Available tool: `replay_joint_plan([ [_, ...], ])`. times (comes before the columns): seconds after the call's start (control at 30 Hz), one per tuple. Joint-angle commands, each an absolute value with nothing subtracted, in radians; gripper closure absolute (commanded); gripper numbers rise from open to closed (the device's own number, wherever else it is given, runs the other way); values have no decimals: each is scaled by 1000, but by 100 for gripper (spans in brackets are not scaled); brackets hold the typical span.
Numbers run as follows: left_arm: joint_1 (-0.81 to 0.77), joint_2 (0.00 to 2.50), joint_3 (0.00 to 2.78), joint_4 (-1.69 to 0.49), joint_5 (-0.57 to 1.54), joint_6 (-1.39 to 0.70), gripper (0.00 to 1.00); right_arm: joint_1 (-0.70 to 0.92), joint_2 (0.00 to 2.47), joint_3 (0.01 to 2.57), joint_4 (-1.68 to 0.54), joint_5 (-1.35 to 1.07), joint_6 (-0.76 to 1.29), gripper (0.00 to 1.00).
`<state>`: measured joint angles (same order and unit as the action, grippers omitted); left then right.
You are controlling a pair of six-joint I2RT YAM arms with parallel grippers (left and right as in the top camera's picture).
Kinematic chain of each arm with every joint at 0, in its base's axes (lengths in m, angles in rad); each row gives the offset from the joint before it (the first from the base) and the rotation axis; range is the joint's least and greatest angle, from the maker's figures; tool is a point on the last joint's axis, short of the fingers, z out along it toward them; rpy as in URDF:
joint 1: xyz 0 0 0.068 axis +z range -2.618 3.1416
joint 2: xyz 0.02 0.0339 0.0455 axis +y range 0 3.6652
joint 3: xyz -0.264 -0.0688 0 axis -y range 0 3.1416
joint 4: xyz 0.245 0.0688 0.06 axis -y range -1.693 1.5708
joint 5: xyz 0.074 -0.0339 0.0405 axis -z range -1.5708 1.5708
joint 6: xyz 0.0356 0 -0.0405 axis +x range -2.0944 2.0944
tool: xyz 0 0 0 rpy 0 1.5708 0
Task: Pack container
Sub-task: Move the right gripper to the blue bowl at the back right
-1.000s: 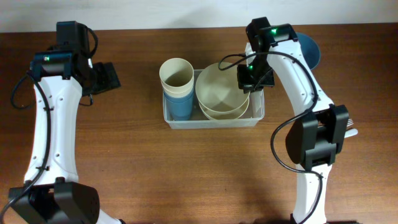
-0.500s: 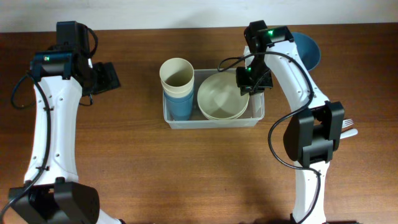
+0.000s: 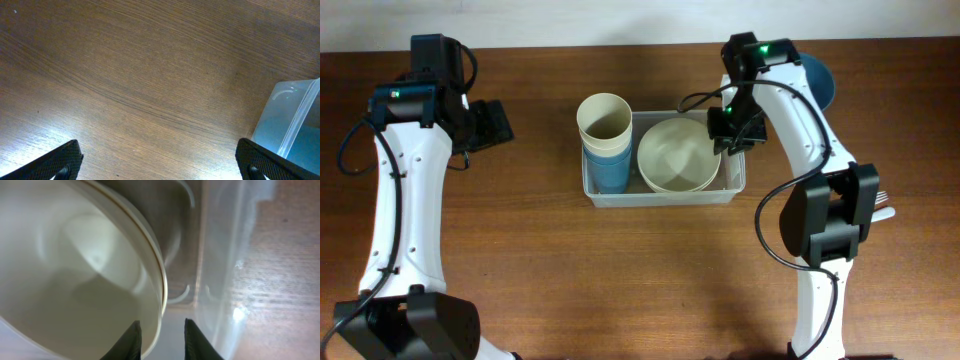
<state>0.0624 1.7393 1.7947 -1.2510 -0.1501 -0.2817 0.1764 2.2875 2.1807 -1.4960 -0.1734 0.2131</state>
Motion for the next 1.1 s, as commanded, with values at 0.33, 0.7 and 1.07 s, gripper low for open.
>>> replay_joint_plan([
  [0.33, 67, 1739, 1784, -1249, -154, -292, 0, 27, 2293, 2561, -1608, -211, 295, 73],
  [0.7, 67, 1739, 1784, -1249, -154, -292, 0, -209, 2297, 2516, -1523, -201, 356, 48],
  [1.07, 67, 1739, 1784, -1250, -154, -292, 0, -218, 2298, 2301, -1229, -186, 463, 2],
])
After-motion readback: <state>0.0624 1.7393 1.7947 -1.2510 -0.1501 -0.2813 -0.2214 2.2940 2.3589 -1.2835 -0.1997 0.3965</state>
